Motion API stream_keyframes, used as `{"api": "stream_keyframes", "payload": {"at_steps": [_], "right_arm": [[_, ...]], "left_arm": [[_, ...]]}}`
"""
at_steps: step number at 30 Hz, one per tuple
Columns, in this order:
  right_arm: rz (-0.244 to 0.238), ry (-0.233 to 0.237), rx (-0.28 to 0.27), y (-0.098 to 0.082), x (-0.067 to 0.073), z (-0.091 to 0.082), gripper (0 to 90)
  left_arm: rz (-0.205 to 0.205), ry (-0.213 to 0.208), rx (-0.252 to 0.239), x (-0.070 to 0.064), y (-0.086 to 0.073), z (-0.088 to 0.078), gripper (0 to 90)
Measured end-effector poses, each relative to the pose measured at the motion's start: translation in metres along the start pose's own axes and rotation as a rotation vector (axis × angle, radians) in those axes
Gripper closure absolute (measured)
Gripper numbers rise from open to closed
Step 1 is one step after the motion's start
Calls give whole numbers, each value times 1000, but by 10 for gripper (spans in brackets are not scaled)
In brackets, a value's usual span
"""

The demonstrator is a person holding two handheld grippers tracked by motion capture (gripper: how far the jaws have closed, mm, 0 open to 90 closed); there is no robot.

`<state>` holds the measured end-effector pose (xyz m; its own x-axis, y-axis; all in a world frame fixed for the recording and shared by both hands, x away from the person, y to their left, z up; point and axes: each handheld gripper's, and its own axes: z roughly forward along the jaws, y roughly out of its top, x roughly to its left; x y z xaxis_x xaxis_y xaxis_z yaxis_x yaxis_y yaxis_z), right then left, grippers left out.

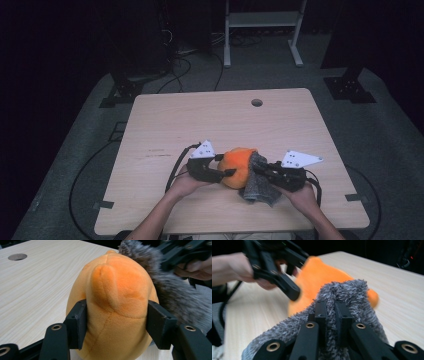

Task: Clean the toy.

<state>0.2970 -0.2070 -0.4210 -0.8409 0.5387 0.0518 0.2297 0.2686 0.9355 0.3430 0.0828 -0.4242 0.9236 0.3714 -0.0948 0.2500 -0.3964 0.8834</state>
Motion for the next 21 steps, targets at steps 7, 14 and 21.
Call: {"api": "stream_keyframes", "payload": {"at_steps": [7,14,21], "right_arm": [[-6,43,-13,4,11,12,819],[21,29,-31,11,3,-1,816],[26,44,3,12,0,4,815]], "left_arm": [[-38,-2,-6,2,-1,-1,400],[36,-27,12,-6,0,0,401],[59,-20,10,-11,0,0,246]]}}
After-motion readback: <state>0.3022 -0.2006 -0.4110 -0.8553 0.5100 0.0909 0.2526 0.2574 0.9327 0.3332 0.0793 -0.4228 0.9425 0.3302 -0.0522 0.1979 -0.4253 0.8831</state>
